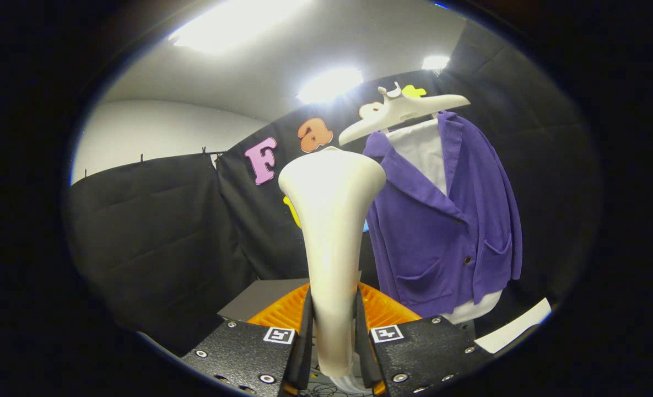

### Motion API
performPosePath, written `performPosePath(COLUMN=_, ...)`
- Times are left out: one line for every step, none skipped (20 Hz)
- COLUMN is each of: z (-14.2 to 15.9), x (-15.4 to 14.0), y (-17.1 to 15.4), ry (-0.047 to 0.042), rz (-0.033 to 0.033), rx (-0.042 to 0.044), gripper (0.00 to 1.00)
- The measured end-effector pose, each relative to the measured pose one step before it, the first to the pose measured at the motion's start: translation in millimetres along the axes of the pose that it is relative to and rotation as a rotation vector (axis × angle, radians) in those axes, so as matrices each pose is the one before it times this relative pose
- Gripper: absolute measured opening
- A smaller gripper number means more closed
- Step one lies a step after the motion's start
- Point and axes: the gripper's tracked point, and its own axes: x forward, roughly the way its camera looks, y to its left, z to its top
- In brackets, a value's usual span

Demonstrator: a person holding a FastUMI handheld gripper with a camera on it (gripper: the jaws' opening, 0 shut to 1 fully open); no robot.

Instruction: Iron the clothes twice with a garment steamer, once on the left side and once on the right side.

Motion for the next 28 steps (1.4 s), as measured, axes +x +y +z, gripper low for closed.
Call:
performPosePath(z=9.51, x=7.46, y=0.09, ry=-0.02604, rz=-0.00276, rx=-0.00826, gripper=0.36)
performPosePath(z=9.13, x=7.54, y=-1.52, ry=-0.02057, rz=-0.00503, rx=-0.00307, gripper=0.36)
performPosePath(z=6.32, x=10.15, y=-1.27, ry=-0.01899, rz=-0.01008, rx=-0.00762, gripper=0.36)
performPosePath(z=3.92, x=10.46, y=-4.44, ry=-0.01299, rz=-0.01566, rx=-0.01134, gripper=0.36)
performPosePath(z=2.76, x=10.96, y=-5.04, ry=-0.00582, rz=-0.01473, rx=-0.00911, gripper=0.36)
performPosePath(z=3.3, x=11.34, y=-4.11, ry=-0.00826, rz=-0.01261, rx=-0.00602, gripper=0.36)
performPosePath(z=2.85, x=10.74, y=-4.94, ry=-0.01233, rz=-0.01659, rx=-0.00535, gripper=0.36)
performPosePath(z=2.53, x=10.58, y=-9.25, ry=-0.00724, rz=-0.02549, rx=-0.00432, gripper=0.36)
performPosePath(z=-0.62, x=11.59, y=-10.9, ry=-0.00019, rz=-0.03025, rx=-0.00689, gripper=0.36)
performPosePath(z=-0.73, x=9.87, y=-10.82, ry=-0.0027, rz=-0.03038, rx=-0.00321, gripper=0.36)
performPosePath(z=-2.78, x=7.51, y=-7.47, ry=0.00515, rz=-0.02442, rx=-0.00315, gripper=0.36)
performPosePath(z=-3.51, x=8.1, y=-8.74, ry=0.00923, rz=-0.01575, rx=-0.00385, gripper=0.36)
performPosePath(z=-4.9, x=6.56, y=-7.26, ry=0.01315, rz=-0.01202, rx=-0.00058, gripper=0.36)
performPosePath(z=-5.61, x=6.11, y=-7.09, ry=0.01739, rz=-0.01032, rx=-0.00197, gripper=0.36)
performPosePath(z=-6.91, x=5.46, y=-7.01, ry=0.01817, rz=-0.01027, rx=-0.00081, gripper=0.36)
performPosePath(z=-6.79, x=4.81, y=-5.39, ry=0.01847, rz=-0.00867, rx=0.00067, gripper=0.36)
performPosePath(z=-6.13, x=3.21, y=-5.24, ry=0.0148, rz=-0.00558, rx=-0.00119, gripper=0.36)
performPosePath(z=-6.97, x=2.43, y=-4.1, ry=0.01282, rz=-0.00499, rx=0.00146, gripper=0.36)
performPosePath(z=-7.25, x=1.45, y=-3.68, ry=0.01412, rz=-0.00369, rx=0.00214, gripper=0.36)
performPosePath(z=-8.16, x=1.85, y=-3.07, ry=0.01521, rz=-0.00385, rx=0.00129, gripper=0.36)
performPosePath(z=-7.02, x=0.38, y=-3.49, ry=0.01319, rz=-0.00422, rx=-0.00062, gripper=0.36)
performPosePath(z=-8.42, x=0.8, y=-3.06, ry=0.01367, rz=-0.0054, rx=-0.00001, gripper=0.36)
performPosePath(z=-8.29, x=0.26, y=-3.45, ry=0.01556, rz=-0.00721, rx=0.00012, gripper=0.36)
performPosePath(z=-9.22, x=0.36, y=-4.25, ry=0.01433, rz=-0.00797, rx=0.00121, gripper=0.36)
performPosePath(z=-8.96, x=0.18, y=-4.35, ry=0.0171, rz=-0.00946, rx=0.00094, gripper=0.36)
performPosePath(z=-9.61, x=0.5, y=-4.88, ry=0.01875, rz=-0.00892, rx=0.00191, gripper=0.36)
performPosePath(z=-9.42, x=-0.36, y=-3.95, ry=0.01745, rz=-0.00579, rx=0.0045, gripper=0.36)
performPosePath(z=-9.4, x=-0.44, y=-2.85, ry=0.01519, rz=-0.00388, rx=0.00275, gripper=0.36)
